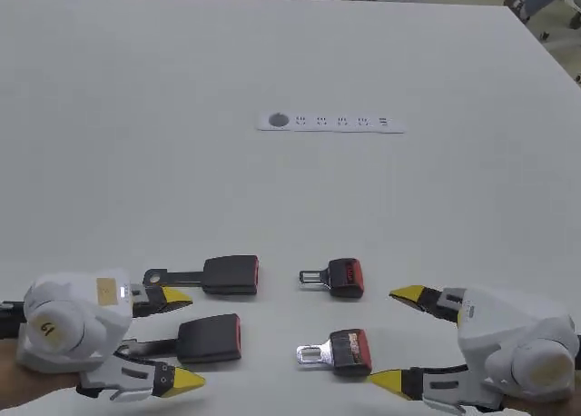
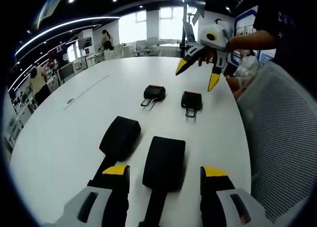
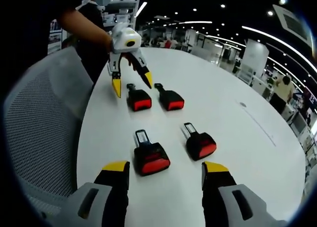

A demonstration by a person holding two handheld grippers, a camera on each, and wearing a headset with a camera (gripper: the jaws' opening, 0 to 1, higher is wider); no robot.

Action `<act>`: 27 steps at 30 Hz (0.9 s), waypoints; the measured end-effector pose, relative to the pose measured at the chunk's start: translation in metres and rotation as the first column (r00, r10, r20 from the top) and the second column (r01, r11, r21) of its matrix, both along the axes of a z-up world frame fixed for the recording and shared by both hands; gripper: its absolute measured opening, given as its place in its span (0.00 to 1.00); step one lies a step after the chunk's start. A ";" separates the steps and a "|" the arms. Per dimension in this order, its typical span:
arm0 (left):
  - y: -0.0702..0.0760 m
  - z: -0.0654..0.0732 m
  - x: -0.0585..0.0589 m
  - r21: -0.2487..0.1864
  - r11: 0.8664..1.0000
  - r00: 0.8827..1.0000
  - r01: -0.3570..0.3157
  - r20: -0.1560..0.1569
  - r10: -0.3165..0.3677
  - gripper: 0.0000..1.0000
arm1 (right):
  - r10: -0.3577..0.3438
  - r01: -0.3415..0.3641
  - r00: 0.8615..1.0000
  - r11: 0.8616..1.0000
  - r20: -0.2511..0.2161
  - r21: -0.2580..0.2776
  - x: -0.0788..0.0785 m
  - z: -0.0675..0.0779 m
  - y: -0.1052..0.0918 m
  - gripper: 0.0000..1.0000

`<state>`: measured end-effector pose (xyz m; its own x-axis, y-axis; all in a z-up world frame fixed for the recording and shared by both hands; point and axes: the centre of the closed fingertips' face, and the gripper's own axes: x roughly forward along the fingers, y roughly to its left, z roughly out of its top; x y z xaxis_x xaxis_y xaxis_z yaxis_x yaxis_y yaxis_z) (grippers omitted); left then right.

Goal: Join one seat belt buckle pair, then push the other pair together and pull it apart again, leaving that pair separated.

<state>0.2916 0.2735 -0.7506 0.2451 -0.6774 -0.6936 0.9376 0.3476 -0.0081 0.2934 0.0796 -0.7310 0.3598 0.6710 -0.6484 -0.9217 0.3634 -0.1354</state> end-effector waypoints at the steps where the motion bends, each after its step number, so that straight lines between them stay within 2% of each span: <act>1: 0.000 -0.001 0.000 0.004 1.000 1.000 0.009 -0.001 -0.009 0.58 | 0.012 -0.012 1.000 1.000 -0.004 -0.005 0.000 -0.001 0.001 0.57; 6: -0.003 -0.003 -0.002 0.027 0.998 0.999 0.051 -0.020 -0.051 0.50 | 0.059 -0.060 0.998 0.998 -0.020 -0.020 0.000 -0.005 0.006 0.53; 13: -0.003 -0.008 -0.001 0.057 0.993 0.994 0.105 -0.032 -0.103 0.45 | 0.131 -0.133 0.989 0.990 -0.064 -0.036 -0.003 -0.013 0.011 0.48; 19: -0.002 -0.014 0.000 0.082 0.987 0.990 0.136 -0.057 -0.132 0.41 | 0.188 -0.194 0.977 0.979 -0.099 -0.055 -0.004 -0.024 0.015 0.40; 27: -0.004 -0.016 -0.002 0.104 0.979 0.982 0.177 -0.082 -0.168 0.35 | 0.232 -0.244 0.960 0.968 -0.156 -0.064 -0.007 -0.032 0.019 0.37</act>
